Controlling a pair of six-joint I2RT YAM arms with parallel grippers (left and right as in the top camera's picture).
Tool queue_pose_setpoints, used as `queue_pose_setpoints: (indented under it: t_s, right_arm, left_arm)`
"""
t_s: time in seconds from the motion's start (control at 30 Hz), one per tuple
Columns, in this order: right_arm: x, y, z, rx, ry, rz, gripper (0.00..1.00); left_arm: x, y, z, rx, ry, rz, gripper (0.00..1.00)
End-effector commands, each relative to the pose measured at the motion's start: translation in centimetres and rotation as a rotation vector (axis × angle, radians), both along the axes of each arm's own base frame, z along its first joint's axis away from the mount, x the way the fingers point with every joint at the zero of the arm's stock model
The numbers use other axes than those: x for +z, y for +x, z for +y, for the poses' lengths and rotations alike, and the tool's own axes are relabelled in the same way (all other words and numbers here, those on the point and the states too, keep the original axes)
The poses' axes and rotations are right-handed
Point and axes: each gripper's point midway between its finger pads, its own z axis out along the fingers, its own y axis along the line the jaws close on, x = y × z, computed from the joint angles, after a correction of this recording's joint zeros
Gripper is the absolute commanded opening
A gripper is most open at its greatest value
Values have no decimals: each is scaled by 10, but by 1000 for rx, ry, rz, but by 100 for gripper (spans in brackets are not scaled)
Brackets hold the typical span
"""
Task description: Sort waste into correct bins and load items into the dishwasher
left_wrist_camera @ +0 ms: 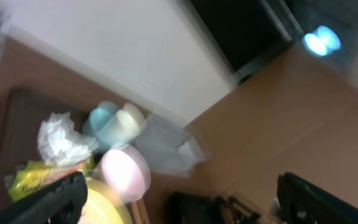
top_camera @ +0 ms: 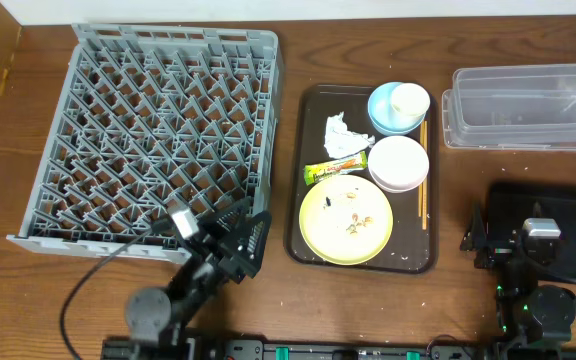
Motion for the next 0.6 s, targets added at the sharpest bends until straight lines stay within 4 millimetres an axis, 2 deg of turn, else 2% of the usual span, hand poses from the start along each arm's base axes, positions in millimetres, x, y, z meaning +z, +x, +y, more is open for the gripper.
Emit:
queue_pose_setpoints:
  t_s: [0.0,0.1,0.23,0.33,0.4,0.5,0.57]
  right_arm:
    - [-1,0,-2,-7,-11,4,99]
    - [-1,0,-2,-7,-12,4,99]
    - [-1,0,-2,-7,-12,4,99]
    - [-1,0,-2,-7,-12,4,99]
    - [-1,0,-2,-7,-11,4,99]
    - [-1,0,-2,-7,-11,4,99]
    - [-1,0,-2,-7,-11,4,99]
  left_arm:
    - [16,18,4,16,269,36,98]
    - [0,29,4,-63,440,269,98]
    - [-18,41,3,-197,546,583,98]
    - [-30,58,-1,-234,501,764,98]
    - [-38,62,-15,-277,356,902,98]
    - [-32,67,-39,-446,305,814,98]
    - [-46,66,-38,-411,398,849,98]
